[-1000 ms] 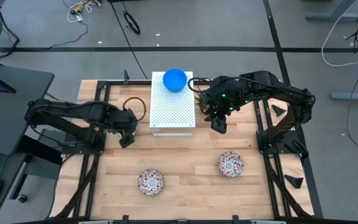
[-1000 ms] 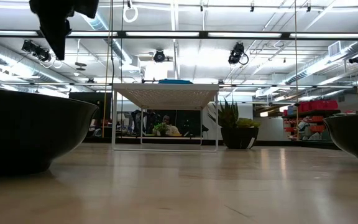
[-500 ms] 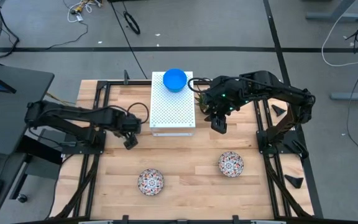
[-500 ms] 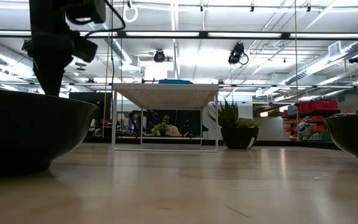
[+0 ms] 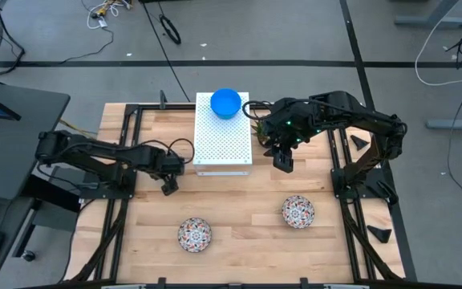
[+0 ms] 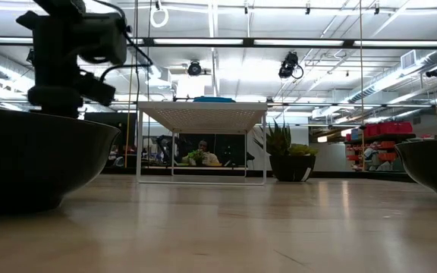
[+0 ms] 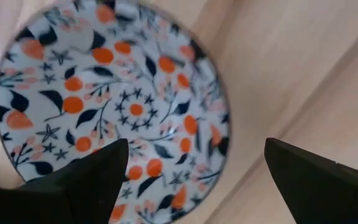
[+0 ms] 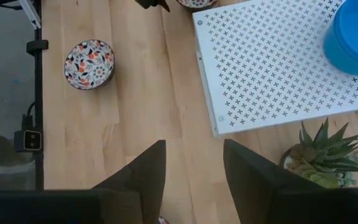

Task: Pick & Place Mini bowls
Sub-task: Put the top white patterned bowl on the shelf

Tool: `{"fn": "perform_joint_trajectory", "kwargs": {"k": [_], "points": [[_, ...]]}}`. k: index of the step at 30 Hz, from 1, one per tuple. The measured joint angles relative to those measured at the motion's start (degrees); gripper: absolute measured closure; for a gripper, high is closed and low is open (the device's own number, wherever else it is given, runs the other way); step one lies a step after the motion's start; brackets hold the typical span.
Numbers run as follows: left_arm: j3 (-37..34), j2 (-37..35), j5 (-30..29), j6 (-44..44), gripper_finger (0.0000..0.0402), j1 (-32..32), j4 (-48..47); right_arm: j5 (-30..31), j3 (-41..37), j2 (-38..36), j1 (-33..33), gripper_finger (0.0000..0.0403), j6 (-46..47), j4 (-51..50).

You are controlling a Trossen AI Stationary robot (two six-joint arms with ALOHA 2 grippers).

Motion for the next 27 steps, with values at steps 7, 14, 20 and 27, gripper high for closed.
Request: {"fn": "perform_joint_trajectory", "kwargs": {"k": [7, 14, 20, 27], "points": [[-0.8, 4.6, 2.6, 3.0, 0.0044, 0.0, 2.1, 0.0, 0.0, 0.0, 0.0, 0.024, 0.0, 0.3], [-0.8, 7.0, 2.6, 3.9, 0.0106, 0.0, 2.5, 0.0, 0.0, 0.0, 0.0, 0.024, 0.0, 0.5], [-0.8, 6.9, 2.2, 3.8, 0.0168, 0.0, 1.8, 0.0, 0.0, 0.0, 0.0, 0.024, 0.1, 0.4], [-0.8, 6.9, 2.1, 3.5, 0.0263, 0.0, -0.3, 0.0, 0.0, 0.0, 0.0, 0.024, 0.2, 0.4]]}}
